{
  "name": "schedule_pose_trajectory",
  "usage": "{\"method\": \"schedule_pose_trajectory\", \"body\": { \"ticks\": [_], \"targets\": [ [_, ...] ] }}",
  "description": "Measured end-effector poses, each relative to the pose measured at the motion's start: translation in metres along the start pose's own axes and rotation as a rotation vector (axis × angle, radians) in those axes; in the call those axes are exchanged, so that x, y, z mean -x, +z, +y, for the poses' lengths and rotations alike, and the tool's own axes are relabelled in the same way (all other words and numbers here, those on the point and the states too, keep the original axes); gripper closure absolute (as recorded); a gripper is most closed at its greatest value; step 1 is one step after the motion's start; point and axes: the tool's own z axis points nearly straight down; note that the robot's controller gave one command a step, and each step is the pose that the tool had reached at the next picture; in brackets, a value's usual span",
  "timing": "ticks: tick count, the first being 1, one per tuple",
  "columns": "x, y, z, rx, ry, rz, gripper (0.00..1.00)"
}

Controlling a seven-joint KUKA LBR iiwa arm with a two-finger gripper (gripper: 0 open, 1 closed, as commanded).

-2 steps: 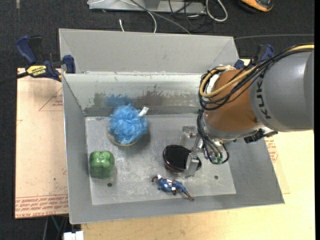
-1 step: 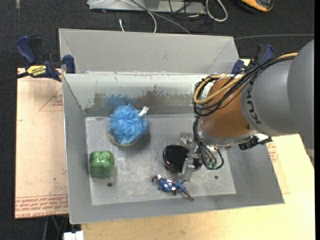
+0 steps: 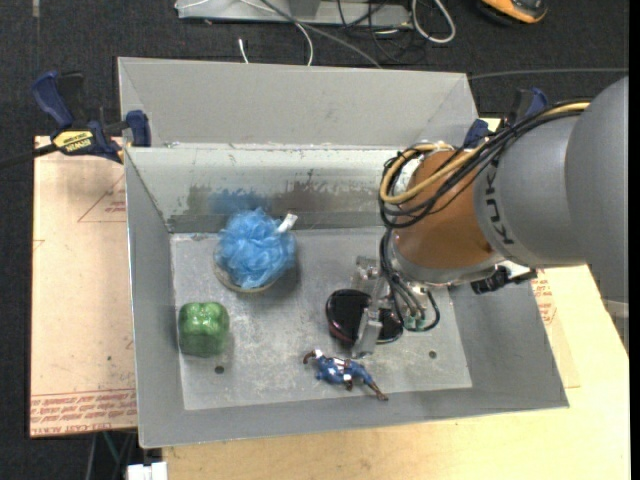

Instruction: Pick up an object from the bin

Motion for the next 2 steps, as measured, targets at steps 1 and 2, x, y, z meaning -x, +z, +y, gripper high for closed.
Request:
{"method": "schedule_pose_trajectory", "body": {
  "ticks": [1, 2],
  "targets": [
    [-0.0082, -0.0005, -0.0069, -0.004, -0.014, 0.016, 1.0],
    [-0.0082, -0.0005, -0.0068, -0.004, -0.014, 0.016, 1.0]
  ]
}}
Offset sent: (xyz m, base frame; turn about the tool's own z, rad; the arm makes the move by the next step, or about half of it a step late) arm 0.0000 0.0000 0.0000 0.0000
